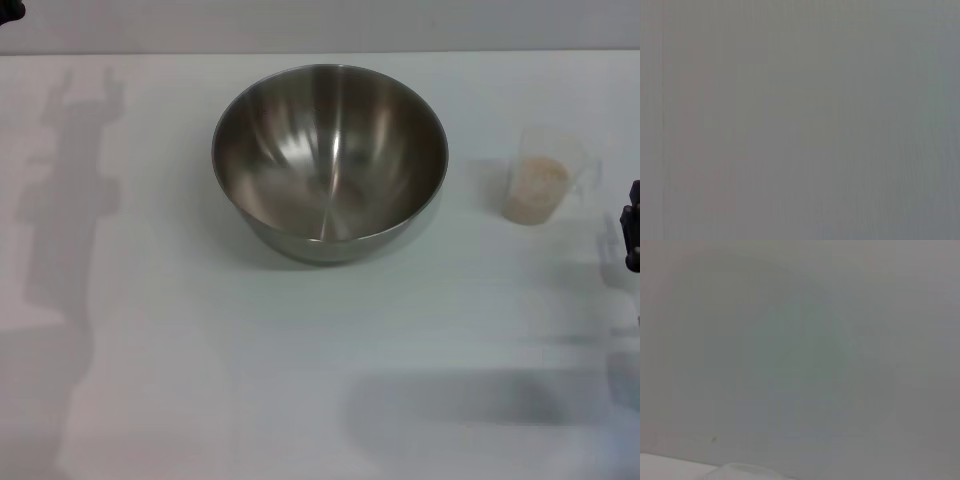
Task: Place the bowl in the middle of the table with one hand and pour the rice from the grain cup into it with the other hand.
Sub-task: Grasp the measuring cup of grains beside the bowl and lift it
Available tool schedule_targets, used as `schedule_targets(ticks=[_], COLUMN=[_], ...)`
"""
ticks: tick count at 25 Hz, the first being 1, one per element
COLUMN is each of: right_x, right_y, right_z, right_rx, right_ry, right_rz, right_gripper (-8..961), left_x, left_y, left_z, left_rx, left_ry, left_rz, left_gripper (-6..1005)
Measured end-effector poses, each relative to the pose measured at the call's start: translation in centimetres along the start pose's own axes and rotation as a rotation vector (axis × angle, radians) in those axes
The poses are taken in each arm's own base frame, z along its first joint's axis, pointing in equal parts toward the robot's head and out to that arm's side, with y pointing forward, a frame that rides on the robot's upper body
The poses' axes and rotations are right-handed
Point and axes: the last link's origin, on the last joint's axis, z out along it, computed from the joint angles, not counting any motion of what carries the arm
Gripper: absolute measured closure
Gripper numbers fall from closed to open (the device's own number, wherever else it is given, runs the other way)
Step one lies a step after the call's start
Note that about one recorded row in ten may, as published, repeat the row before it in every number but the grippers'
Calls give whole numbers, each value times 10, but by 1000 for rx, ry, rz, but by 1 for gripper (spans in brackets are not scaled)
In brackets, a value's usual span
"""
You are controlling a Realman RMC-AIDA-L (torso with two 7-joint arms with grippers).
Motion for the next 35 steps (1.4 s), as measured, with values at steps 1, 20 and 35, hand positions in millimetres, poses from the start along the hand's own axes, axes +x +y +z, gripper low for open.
schedule_targets(ticks=[1, 20, 35], right_x=[1, 5, 6], right_y=[0, 8, 12], right_z=[0, 16, 25], right_rx=[-3, -73, -98], right_ry=[4, 51, 67], right_rz=[0, 11, 4], right_gripper=[409, 409, 410], left_x=[0, 1, 2], left_y=[0, 1, 2], left_z=[0, 2, 3], left_rx=[0, -4, -5], left_ry=[0, 1, 4], left_rz=[0, 2, 6], left_gripper=[480, 480, 481])
